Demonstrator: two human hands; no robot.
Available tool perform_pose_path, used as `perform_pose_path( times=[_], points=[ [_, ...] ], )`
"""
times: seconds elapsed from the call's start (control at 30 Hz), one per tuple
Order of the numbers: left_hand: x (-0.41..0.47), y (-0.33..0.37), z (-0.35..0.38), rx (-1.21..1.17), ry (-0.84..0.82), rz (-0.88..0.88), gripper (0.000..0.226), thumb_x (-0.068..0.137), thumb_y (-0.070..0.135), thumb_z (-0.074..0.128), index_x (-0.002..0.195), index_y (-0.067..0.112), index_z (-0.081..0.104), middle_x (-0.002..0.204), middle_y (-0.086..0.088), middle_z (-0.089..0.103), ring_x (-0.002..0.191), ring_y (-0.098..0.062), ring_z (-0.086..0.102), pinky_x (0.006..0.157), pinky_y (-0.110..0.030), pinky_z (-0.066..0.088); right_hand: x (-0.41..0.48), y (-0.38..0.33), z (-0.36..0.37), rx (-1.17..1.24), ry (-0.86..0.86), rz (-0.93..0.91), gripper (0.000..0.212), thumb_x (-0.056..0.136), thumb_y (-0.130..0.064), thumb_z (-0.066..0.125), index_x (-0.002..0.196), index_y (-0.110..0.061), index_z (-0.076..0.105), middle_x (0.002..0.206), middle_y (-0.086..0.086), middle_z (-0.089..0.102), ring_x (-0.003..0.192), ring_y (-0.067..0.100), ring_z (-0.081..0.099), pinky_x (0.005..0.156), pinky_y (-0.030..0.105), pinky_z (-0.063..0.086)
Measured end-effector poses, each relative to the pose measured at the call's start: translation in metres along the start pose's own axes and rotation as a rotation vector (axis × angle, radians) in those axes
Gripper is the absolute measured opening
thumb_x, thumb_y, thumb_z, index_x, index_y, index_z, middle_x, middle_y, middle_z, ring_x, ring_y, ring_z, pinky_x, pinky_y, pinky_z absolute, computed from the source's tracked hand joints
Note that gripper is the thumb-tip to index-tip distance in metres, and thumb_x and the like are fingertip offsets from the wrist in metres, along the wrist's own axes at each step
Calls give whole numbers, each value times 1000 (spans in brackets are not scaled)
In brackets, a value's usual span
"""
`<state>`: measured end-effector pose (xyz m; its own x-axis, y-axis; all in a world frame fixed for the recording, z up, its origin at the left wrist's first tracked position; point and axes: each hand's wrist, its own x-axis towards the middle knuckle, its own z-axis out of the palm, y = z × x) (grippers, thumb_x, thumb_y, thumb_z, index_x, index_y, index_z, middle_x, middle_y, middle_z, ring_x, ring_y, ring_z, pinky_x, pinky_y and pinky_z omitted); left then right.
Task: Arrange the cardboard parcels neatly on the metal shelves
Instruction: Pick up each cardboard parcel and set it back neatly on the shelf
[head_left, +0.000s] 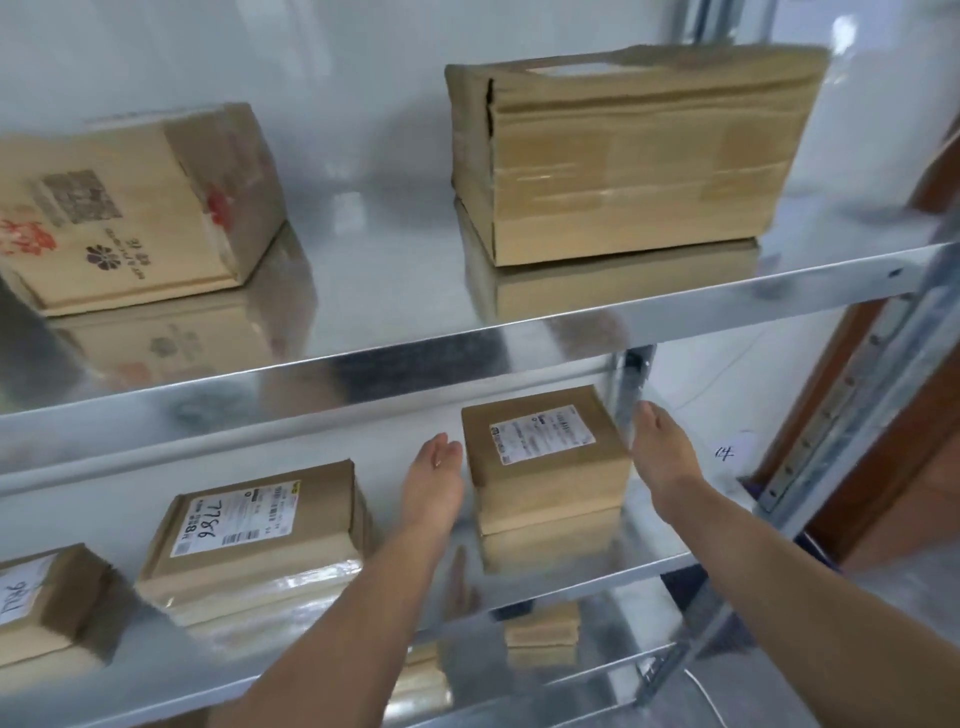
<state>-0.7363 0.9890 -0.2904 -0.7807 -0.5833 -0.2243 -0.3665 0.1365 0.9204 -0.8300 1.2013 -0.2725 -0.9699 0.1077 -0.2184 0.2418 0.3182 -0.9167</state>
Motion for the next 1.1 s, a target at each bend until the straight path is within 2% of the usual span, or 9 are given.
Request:
perform_pose_path(
  times=[0.13,0.23,0.3,0.37,0.53,0.63,0.77,0.87,1.1],
  points=[
    [7,6,26,-90,-12,-137,54,107,42,43,157,22,38,162,2,37,147,-24,37,123,-40,24,32,7,-13,-9,-90,74,43,110,-29,30,135,-7,57,121,15,56,109,29,52,104,44,39],
    [22,-11,44,-167,-42,-193,73,91,67,46,152,26,44,156,5,46,141,-22,45,121,-47,30,51,16,-14,56,-202,192,43,111,-36,37,134,-6,57,107,8,56,95,25,52,97,41,40],
    [31,-26,50,-217,-31,-237,84,79,77,44,146,26,53,148,5,56,135,-20,52,120,-47,33,57,25,-12,109,-272,232,42,110,-38,40,114,-5,64,101,5,60,91,20,55,88,31,43],
    [23,-16,50,-272,-29,-275,63,97,65,42,137,20,62,136,2,65,127,-20,58,118,-45,37,61,30,-8,121,-339,224,43,110,-39,41,97,-9,69,88,2,67,82,17,60,77,27,45],
    [11,-8,46,-318,2,-330,40,108,49,37,93,24,65,99,5,69,102,-18,64,110,-45,45,63,37,-3,86,-375,207,46,107,-48,35,108,-18,71,105,6,74,99,25,67,89,39,50],
    [4,-10,43,-314,9,-354,43,107,52,37,104,20,65,104,1,68,95,-16,62,104,-43,48,67,46,-6,54,-387,223,50,103,-54,31,114,-22,68,112,6,72,108,28,66,102,49,51],
    [-3,-11,49,-325,-18,-359,48,105,56,37,121,19,62,109,2,68,93,-13,62,91,-36,45,58,47,-13,38,-449,256,51,101,-64,38,108,-27,73,101,-3,79,101,23,72,98,44,54],
    [-8,-13,51,-329,-45,-343,53,103,60,39,124,19,66,121,0,71,104,-15,64,100,-38,47,51,44,-15,62,-469,259,53,101,-66,42,105,-25,75,96,-4,80,98,21,72,88,37,55],
    [-18,-6,51,-335,-76,-310,56,101,64,36,121,22,68,119,1,71,111,-17,63,107,-39,45,52,46,-22,102,-437,271,56,105,-62,36,110,-20,73,98,0,79,100,23,72,101,42,53]
  ],
)
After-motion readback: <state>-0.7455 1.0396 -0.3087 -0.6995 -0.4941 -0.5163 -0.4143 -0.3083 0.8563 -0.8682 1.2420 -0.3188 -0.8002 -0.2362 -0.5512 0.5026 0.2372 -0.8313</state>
